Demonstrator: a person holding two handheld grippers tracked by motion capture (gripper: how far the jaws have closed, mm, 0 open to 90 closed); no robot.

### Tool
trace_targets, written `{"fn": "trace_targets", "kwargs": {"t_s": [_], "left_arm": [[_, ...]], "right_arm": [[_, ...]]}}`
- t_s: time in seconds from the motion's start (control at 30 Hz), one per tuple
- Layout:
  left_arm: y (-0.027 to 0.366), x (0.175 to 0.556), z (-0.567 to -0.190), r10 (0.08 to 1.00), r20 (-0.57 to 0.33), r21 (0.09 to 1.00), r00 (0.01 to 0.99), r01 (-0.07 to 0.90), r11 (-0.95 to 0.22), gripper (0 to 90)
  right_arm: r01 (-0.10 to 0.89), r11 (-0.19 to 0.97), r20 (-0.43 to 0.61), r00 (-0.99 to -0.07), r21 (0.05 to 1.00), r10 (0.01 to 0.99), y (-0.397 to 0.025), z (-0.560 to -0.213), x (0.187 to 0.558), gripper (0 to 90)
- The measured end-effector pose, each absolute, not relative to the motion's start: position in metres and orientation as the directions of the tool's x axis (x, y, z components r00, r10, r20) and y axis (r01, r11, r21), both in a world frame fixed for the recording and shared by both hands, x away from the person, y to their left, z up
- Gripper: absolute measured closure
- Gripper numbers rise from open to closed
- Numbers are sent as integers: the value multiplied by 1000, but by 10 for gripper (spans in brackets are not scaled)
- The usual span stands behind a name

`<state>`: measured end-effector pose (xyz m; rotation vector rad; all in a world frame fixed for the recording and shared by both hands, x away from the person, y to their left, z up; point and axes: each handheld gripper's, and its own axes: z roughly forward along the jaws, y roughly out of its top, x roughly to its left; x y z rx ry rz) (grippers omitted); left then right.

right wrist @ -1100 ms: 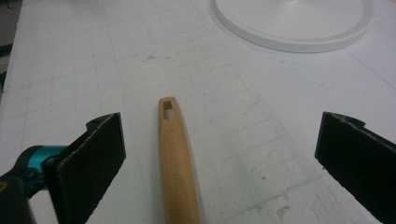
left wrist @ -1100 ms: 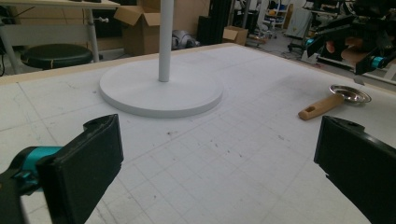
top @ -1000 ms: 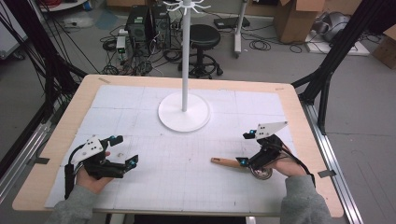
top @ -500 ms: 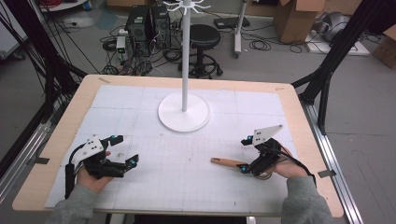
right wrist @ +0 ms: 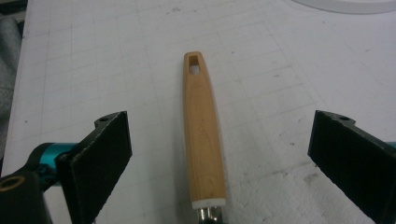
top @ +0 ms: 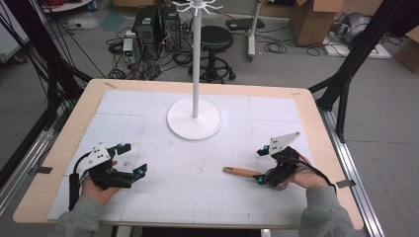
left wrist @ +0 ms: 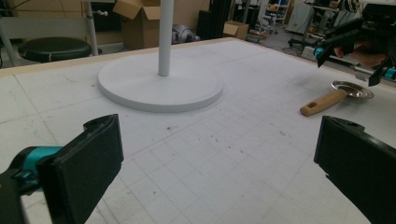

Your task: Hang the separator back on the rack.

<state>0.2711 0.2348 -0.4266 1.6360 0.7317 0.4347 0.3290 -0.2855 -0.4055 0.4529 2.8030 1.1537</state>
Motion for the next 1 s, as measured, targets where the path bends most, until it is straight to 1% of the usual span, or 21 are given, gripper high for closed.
{"fn": "trace_targets", "kwargs": {"t_s": [0.17, 0.3, 0.37, 0.4, 0.43, 0.67, 0.7, 0.73, 0.8, 0.93, 1.0], "left_arm": [[234, 271, -427, 673, -120, 971, 730, 227, -74, 18], [234, 271, -427, 673, -120, 971, 729, 229, -75, 19], [234, 271, -427, 673, -119, 970, 730, 229, -77, 19], [234, 271, -427, 673, -118, 970, 730, 229, -79, 19], [234, 271, -428, 673, -119, 970, 730, 230, -79, 19], [234, 271, -427, 674, -113, 971, 730, 226, -82, 19], [234, 271, -427, 676, -110, 971, 729, 223, -83, 19], [234, 271, -427, 677, -113, 971, 727, 225, -79, 19], [234, 271, -427, 677, -113, 971, 727, 226, -81, 19], [234, 270, -428, 676, -110, 969, 729, 229, -89, 19], [234, 270, -428, 675, -110, 968, 730, 231, -93, 19]], "right_arm": [[245, 695, 46, -955, 676, 292, -289, -407, 328, 65], [261, 695, 53, -951, 670, 306, -292, -408, 328, 66], [251, 699, 49, -954, 670, 295, -293, -408, 329, 109], [251, 699, 49, -954, 670, 295, -293, -408, 329, 109], [243, 704, 48, -957, 668, 284, -293, -409, 329, 148], [250, 732, 63, -960, 634, 273, -292, -412, 329, 182], [250, 733, 62, -960, 632, 274, -292, -412, 329, 194], [251, 732, 75, -961, 633, 265, -293, -412, 330, 223], [256, 733, 80, -960, 630, 267, -293, -412, 330, 230], [256, 750, 86, -962, 610, 258, -293, -414, 333, 284], [254, 757, 80, -963, 602, 259, -293, -414, 333, 290]]}}
